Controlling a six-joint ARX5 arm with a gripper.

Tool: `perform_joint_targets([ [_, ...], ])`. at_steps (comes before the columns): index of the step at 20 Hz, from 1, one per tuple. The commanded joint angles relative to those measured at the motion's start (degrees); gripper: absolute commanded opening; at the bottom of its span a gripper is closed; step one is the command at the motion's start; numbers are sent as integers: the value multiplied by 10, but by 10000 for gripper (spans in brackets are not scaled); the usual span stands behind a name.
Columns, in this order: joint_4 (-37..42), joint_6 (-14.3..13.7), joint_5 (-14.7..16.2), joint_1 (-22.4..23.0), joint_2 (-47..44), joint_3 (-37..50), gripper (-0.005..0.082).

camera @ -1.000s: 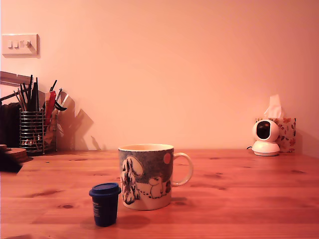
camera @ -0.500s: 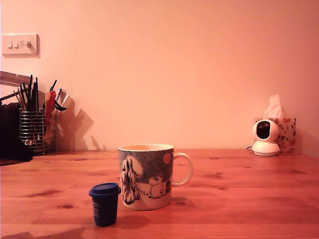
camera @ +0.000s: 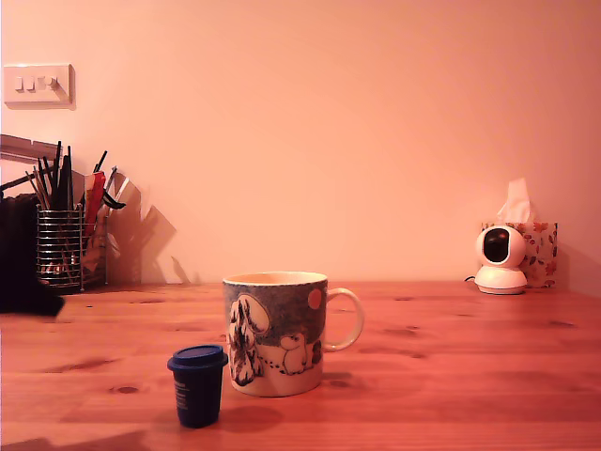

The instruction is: Pick up the coffee capsules on the table and drop them inside the coffee cup

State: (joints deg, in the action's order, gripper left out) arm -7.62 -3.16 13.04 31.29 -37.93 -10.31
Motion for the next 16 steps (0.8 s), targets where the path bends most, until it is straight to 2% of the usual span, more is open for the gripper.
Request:
perform_joint_targets([
  [1, 13, 2, 2, 6, -14, -2, 533],
  [6, 53, -4, 2, 14, -61, -2, 533],
  [10, 101, -33, 2, 19, -94, -2, 533],
  [12, 125, -34, 3, 19, -112, -2, 533],
  [16, 156, -54, 22, 19, -149, -2, 531],
])
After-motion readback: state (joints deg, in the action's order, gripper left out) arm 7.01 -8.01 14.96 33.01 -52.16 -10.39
